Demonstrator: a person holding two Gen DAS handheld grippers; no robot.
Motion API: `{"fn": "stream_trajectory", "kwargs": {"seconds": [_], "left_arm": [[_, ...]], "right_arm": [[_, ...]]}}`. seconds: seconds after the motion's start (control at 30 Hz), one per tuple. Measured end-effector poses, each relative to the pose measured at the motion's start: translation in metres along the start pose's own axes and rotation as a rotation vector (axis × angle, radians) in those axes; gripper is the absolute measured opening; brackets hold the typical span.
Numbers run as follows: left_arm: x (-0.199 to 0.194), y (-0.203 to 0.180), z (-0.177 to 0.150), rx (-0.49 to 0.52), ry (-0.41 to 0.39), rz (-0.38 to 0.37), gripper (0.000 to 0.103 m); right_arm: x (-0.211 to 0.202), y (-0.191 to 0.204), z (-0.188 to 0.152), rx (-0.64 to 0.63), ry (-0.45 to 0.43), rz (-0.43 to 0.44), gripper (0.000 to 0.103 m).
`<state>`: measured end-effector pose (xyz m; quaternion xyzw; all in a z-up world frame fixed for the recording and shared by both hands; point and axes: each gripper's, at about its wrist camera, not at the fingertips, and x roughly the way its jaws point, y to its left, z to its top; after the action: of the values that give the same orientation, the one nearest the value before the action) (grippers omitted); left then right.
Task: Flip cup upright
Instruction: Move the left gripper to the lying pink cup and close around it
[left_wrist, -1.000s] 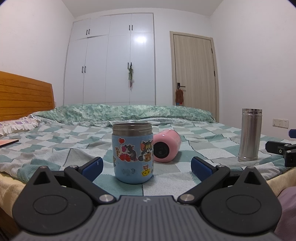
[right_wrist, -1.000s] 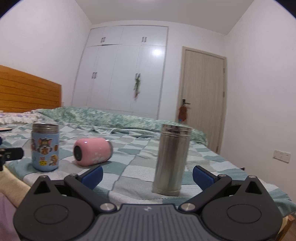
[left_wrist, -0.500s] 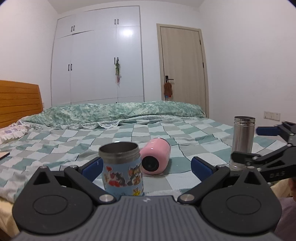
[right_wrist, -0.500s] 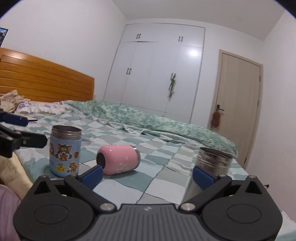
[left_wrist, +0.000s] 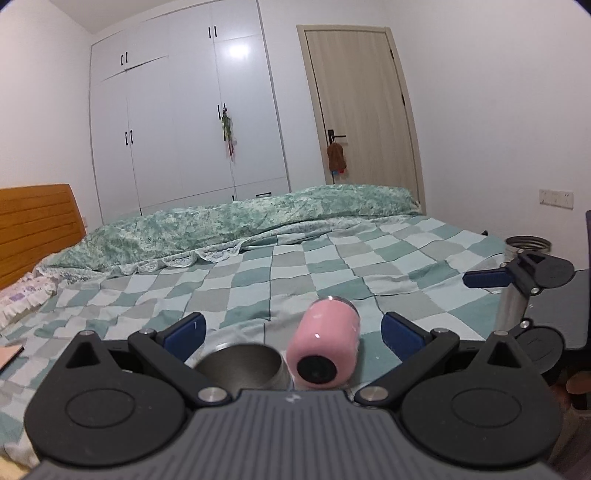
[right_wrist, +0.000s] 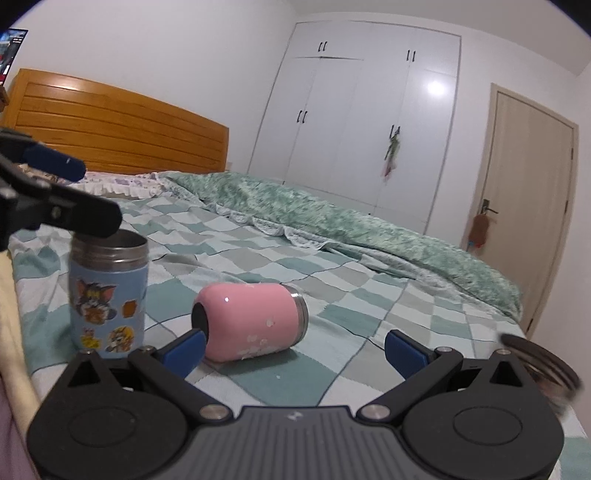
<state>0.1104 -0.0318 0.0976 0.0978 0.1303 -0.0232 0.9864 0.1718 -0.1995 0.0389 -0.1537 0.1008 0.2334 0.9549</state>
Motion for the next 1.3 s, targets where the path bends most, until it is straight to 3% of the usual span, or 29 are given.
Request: {"fn": "stream_trajectory", "kwargs": {"seconds": [0.23, 0.47, 0.77, 0.93, 1.1, 1.3], "left_arm": [[0.034, 0.003, 0.017, 0.008, 0.044, 0.020, 0.103], [0.071, -0.010, 0.027, 0.027, 0.102, -0.005, 0.103], [0.113, -0.036, 0.034, 0.077, 0.152, -0.037, 0.103], [0.141, -0.046, 0.032, 0.097, 0.235, -0.038, 0.103], [0.164, -0.046, 0.025, 0.112, 0.316, -0.019, 0.103], [0.185, -0.046, 0.018, 0.137, 0.394, -0.009, 0.103]], "right_arm": [[0.041, -0.013, 0.007, 0.012, 0.014, 0.054, 0.103], [0.067, -0.039, 0.000, 0.055, 0.054, 0.063, 0.103], [0.079, -0.085, -0.013, 0.048, 0.087, 0.069, 0.103], [0.079, -0.105, -0.011, 0.024, 0.064, 0.103, 0.103], [0.090, -0.109, -0.019, 0.062, 0.098, 0.194, 0.103], [0.103, -0.108, -0.026, 0.081, 0.147, 0.224, 0.103]]}}
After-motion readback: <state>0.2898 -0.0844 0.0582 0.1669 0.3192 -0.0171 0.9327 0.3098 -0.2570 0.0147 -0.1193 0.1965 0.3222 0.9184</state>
